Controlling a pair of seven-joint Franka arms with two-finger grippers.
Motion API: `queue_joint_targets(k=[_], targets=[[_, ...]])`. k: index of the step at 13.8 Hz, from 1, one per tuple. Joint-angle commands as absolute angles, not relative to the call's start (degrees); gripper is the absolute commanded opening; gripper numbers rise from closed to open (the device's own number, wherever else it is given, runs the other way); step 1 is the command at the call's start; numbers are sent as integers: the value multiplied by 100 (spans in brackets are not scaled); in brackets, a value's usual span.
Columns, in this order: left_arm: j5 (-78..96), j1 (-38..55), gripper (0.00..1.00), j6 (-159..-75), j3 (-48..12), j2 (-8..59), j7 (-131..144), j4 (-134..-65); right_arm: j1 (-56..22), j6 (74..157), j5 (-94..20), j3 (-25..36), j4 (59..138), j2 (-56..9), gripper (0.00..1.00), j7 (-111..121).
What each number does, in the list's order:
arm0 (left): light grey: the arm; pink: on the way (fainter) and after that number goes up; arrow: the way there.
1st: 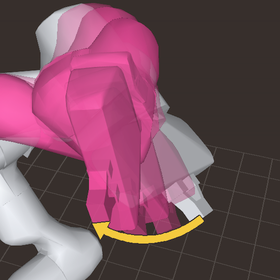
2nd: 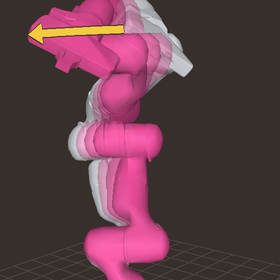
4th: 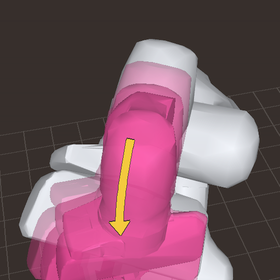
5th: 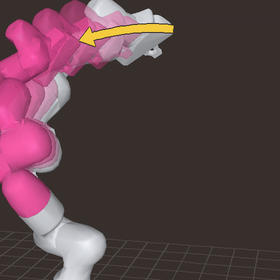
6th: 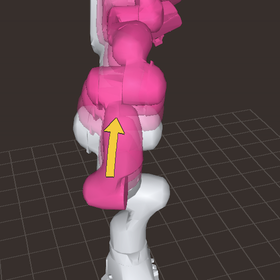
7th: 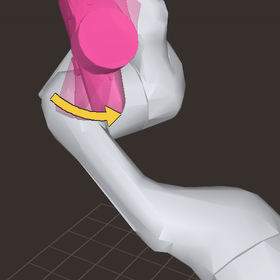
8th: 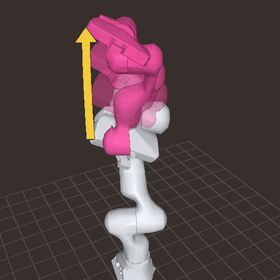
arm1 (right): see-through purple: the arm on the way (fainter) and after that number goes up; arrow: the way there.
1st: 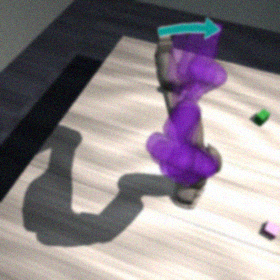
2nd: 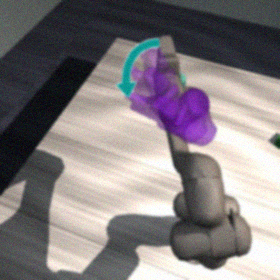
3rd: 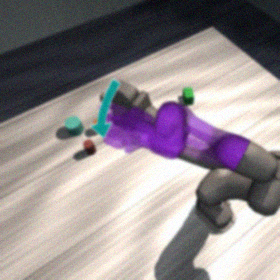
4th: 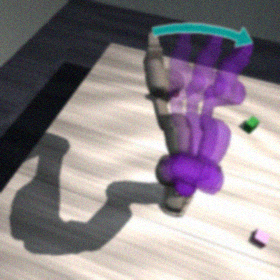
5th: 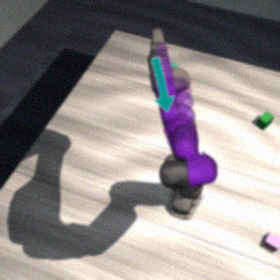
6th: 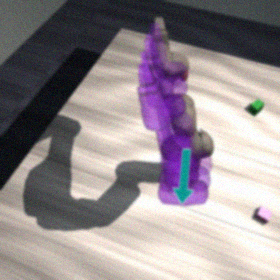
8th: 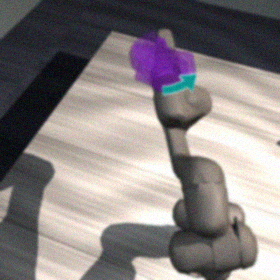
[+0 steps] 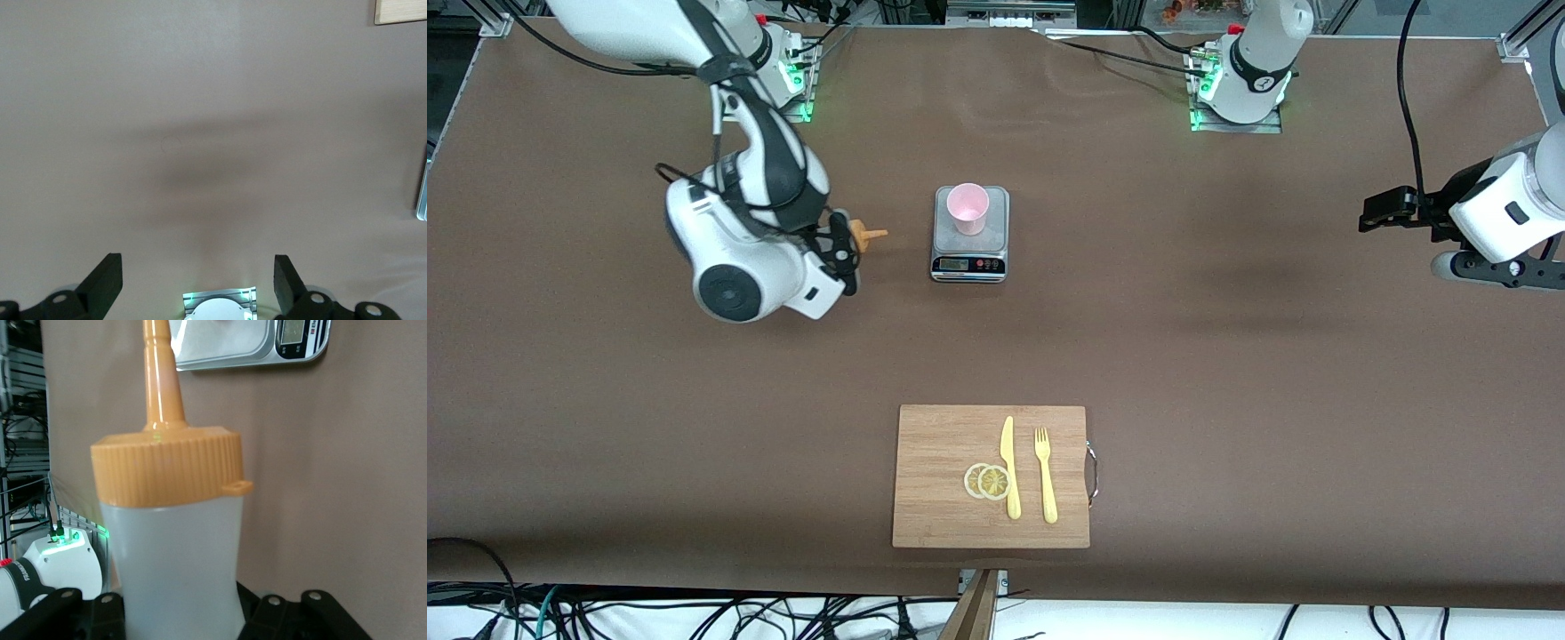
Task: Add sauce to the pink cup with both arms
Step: 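Tilt the bottle nozzle into the pink cup with the right gripper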
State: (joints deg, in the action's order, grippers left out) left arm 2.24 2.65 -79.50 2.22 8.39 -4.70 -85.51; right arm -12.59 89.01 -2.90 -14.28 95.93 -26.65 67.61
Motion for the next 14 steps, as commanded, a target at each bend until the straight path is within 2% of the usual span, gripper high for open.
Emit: queue_joint_targets(k=[1,7,14], targets=[[79,281,100,-7849,237,932,-562,-8358,-1554,8816,131,-1678,9598,-2584,3,5874],[79,308,100,-7849,237,932,-554,-8350,-2433,8789,650,-1688,9598,-2689,3,4651],[79,325,100,-7857,229,940,-589,-8341,-2769,8482,1142,-1959,9642,-2839,3,3824]])
